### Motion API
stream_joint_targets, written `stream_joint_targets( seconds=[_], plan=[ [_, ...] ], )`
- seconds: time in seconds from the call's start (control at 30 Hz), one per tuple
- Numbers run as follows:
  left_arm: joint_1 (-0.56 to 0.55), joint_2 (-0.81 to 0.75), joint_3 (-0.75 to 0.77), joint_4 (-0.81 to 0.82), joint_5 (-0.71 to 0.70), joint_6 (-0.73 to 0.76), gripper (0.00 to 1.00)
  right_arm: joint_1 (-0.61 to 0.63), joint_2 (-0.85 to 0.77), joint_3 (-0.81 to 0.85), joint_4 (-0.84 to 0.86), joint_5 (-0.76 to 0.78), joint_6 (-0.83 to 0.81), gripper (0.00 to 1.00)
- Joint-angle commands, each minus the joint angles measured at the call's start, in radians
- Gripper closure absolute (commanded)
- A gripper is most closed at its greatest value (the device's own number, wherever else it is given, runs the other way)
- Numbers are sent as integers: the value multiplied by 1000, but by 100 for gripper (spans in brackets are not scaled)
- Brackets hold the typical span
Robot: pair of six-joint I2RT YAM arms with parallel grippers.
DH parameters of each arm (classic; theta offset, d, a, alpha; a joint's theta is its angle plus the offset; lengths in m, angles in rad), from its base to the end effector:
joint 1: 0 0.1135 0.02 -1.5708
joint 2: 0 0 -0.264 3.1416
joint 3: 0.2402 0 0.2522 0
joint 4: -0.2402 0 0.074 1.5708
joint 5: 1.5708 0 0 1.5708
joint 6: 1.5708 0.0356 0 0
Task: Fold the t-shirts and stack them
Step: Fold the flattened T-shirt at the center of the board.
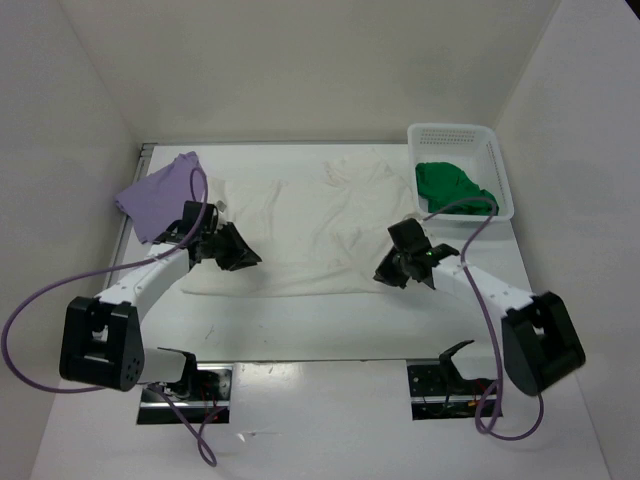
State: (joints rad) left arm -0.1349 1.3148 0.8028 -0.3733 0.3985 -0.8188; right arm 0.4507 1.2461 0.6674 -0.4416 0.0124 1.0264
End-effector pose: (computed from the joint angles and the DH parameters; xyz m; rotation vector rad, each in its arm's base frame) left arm 0.2595 -0.0492 0.2185 -0.6875 2.4841 -0.8823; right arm 0.2081 0.1002 0.1866 0.7662 2.5712 0.4978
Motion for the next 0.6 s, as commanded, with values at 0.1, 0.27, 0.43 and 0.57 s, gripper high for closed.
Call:
stream_joint_targets(
  seconds=[0.1,0.27,0.43,0.57],
  plan=[
    [-71,133,-120,171,-41,-75,74,-6,279,87,197,70,-74,94],
    [-71,194,-171,186,-63,-66,73,22,337,-8,225,49,6,98],
    [-71,258,-303,260,37,-112,71,166,208,-150,201,48,211,100],
    [-71,117,-359,168,24,-97,69,221,77,-247,143,15,296,100]
  ],
)
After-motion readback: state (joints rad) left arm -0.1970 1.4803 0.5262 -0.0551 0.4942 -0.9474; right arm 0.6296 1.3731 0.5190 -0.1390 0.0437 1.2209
